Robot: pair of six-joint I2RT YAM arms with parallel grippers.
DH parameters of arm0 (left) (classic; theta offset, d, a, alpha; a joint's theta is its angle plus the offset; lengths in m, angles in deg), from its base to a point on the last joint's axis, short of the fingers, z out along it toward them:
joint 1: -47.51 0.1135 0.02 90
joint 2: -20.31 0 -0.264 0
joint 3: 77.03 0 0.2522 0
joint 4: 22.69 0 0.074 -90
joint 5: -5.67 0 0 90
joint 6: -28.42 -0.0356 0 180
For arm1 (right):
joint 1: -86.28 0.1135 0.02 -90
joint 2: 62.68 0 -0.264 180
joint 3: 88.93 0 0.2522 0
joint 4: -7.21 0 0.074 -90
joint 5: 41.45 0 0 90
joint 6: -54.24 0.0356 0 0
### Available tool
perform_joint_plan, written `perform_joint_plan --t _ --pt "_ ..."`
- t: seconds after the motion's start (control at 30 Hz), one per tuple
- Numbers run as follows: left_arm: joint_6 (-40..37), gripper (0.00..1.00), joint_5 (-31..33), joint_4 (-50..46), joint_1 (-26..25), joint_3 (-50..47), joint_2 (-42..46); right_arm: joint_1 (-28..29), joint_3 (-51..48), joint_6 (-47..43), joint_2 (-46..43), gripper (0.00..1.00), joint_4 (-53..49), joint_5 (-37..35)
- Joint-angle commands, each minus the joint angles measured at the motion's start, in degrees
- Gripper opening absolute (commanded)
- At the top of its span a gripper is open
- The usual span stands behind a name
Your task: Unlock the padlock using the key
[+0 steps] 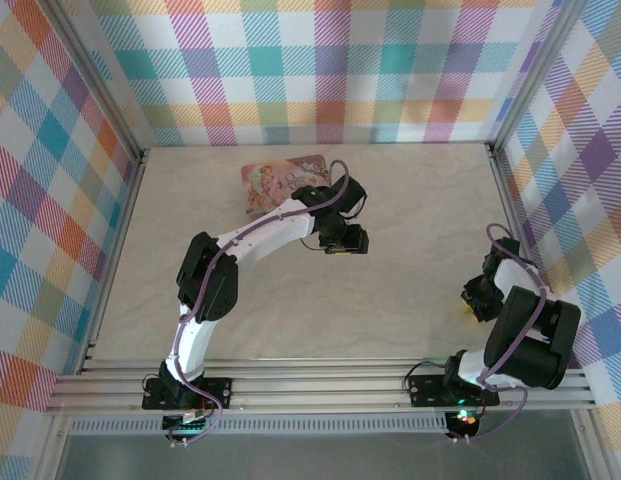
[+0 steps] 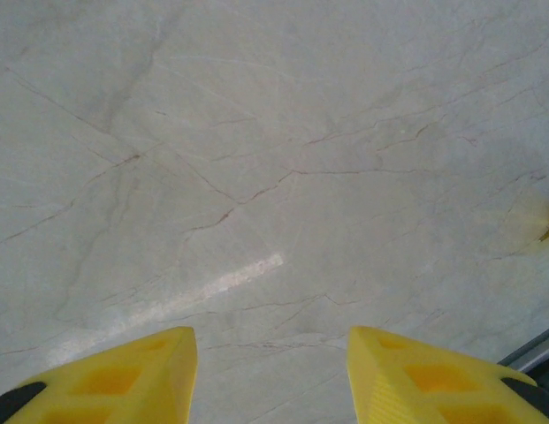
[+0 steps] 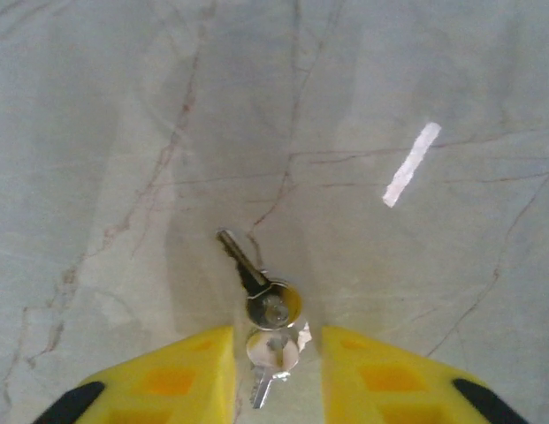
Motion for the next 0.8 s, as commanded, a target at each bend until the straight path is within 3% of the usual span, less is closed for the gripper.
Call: perform_joint_plan --t 0.0,0.23,0.37,0.47,0.77 --pt "1.86 0.48 -0.45 1.07 -1.26 -1.13 -0.12 0.28 -0.63 -3.01 1.82 0.23 6.13 5.89" --pt "1.97 0.48 1.08 5.31 -1.26 -7.33 3.83 0.58 0.34 -7.81 -0.10 0.00 4.80 13.20" --pt "1.88 0.48 3.35 6.01 -1.10 -8.69 4.66 1.31 0.63 -10.56 -3.08 0.00 7.37 20.56" --pt "6.55 0.48 2.40 11.07 -0.63 -13.87 7.17 3.25 1.34 -11.19 -4.89 0.00 8.01 26.44" --pt "17.22 0.48 -2.59 23.55 1.62 -24.45 10.66 15.86 4.12 -13.82 -6.42 0.00 9.67 36.76"
